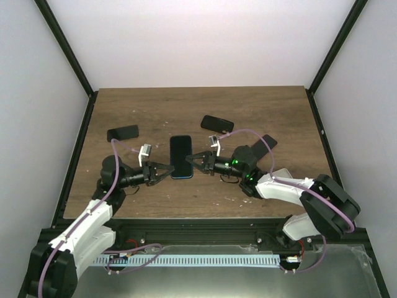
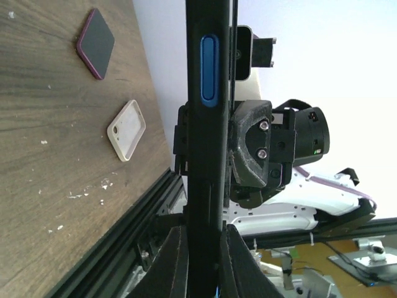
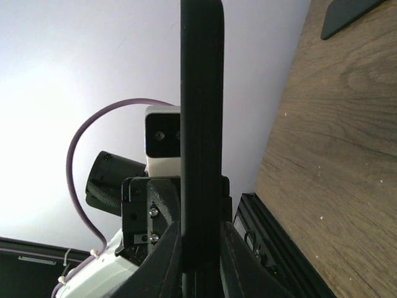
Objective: Put the phone into the phone case
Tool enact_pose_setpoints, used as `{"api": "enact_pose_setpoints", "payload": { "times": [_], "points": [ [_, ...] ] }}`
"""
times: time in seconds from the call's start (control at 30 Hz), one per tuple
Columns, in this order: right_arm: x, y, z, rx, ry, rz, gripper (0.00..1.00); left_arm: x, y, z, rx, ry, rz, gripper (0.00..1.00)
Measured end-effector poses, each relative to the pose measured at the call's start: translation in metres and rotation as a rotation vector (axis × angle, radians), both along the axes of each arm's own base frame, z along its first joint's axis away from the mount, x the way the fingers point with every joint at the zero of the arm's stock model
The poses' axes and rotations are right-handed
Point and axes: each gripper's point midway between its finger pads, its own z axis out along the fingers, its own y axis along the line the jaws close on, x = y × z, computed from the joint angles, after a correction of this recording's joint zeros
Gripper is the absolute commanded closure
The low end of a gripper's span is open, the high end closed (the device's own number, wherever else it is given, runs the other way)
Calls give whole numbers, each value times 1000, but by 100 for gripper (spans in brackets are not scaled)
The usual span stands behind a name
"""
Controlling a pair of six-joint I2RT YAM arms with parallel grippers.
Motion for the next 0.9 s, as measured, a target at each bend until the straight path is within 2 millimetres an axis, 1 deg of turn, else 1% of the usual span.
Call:
{"api": "enact_pose_setpoints", "payload": {
  "times": [0.3, 0.33, 0.4, 0.47, 0.53, 0.57, 0.63, 0.7, 0.77, 0.83, 0.9],
  "points": [
    [3, -1, -8, -24, 18, -20, 98, 5, 0, -8, 93, 10, 2, 99],
    [4, -2, -9, -27, 17, -23, 98, 6, 0, -8, 103, 12, 0, 93],
    [4, -3, -10, -37, 17, -25, 98, 6, -1, -10, 112, 17, -6, 75],
    [3, -2, -13, -49, 16, -20, 98, 6, -1, -13, 119, 26, -5, 60],
    [0, -2, -13, -60, 1, -5, 98, 6, 0, -16, 129, 43, 4, 52],
    [-1, -2, -14, -65, -7, 5, 98, 6, 1, -16, 131, 49, 10, 51],
    [-6, -1, -15, -72, -21, 31, 98, 6, 2, -15, 134, 44, 21, 50],
    [-12, -1, -13, -74, -39, 61, 98, 7, 3, -12, 135, 33, 31, 54],
    [-18, -1, -9, -68, -64, 94, 97, 9, 3, -11, 135, 28, 37, 61],
    [-23, -1, -5, -63, -89, 117, 96, 11, 2, -9, 129, 23, 30, 71],
    [-25, -2, -5, -70, -95, 127, 95, 12, 0, -6, 118, 18, 21, 80]
  ]
}}
